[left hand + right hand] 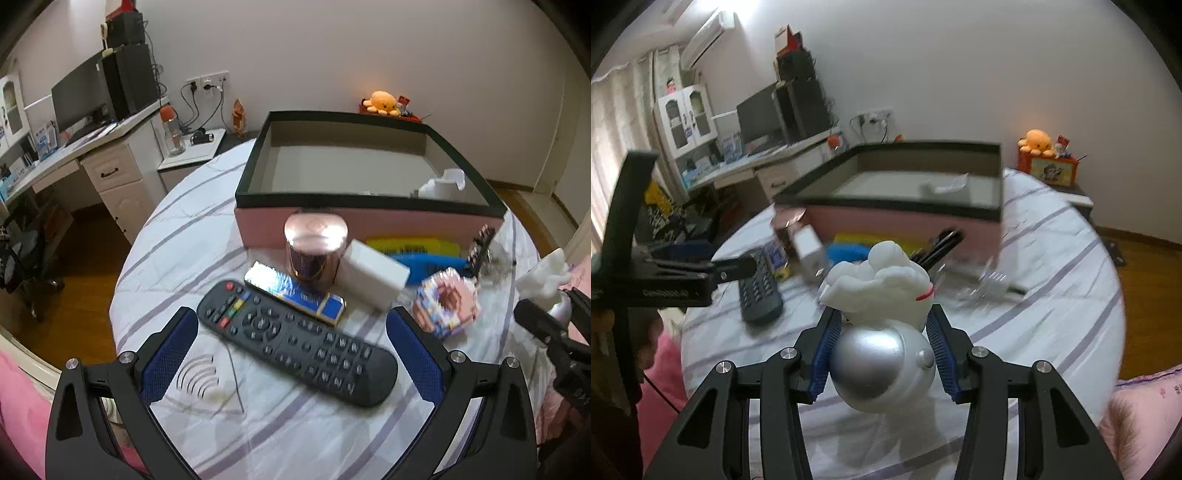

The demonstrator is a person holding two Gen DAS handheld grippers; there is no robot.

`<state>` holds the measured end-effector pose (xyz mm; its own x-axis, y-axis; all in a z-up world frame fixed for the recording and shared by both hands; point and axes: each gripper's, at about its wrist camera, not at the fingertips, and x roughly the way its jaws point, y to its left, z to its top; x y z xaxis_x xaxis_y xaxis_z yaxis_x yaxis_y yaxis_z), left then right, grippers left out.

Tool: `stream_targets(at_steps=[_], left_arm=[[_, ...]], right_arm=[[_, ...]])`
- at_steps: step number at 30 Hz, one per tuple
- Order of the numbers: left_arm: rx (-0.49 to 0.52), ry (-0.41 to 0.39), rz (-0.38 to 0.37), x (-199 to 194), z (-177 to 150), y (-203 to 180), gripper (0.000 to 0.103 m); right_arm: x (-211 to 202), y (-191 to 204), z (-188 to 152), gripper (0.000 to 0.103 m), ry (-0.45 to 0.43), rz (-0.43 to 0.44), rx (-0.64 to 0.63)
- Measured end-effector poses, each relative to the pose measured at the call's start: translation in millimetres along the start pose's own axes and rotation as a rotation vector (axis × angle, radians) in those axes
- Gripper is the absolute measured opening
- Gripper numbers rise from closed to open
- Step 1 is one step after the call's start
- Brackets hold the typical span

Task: Organize rigid objects
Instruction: 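Grasp the silver ball toy with the right gripper, then grasp the rose-gold cup with the left gripper while the right gripper holds the silver ball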

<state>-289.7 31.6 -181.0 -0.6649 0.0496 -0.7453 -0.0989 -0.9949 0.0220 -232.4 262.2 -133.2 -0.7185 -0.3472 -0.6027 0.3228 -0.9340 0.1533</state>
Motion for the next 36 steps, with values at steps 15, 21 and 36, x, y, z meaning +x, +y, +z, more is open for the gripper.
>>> stream_targets(at_steps=[15,21,36], left_arm=[[-0.084,0.031,-0.018,55,45,5,0.086],[-0.067,0.048,-0.04,66,47,2,0.074],[0.022,0.026,-0.066,41,39,-7,0.047]], right_arm=[[24,-21,32,0.049,-0.04,0.003,0.031],[35,-26,35,0.049,-0.028,0.01,0.041],[30,-18,47,0.049,-0.052,0.008,0.022]])
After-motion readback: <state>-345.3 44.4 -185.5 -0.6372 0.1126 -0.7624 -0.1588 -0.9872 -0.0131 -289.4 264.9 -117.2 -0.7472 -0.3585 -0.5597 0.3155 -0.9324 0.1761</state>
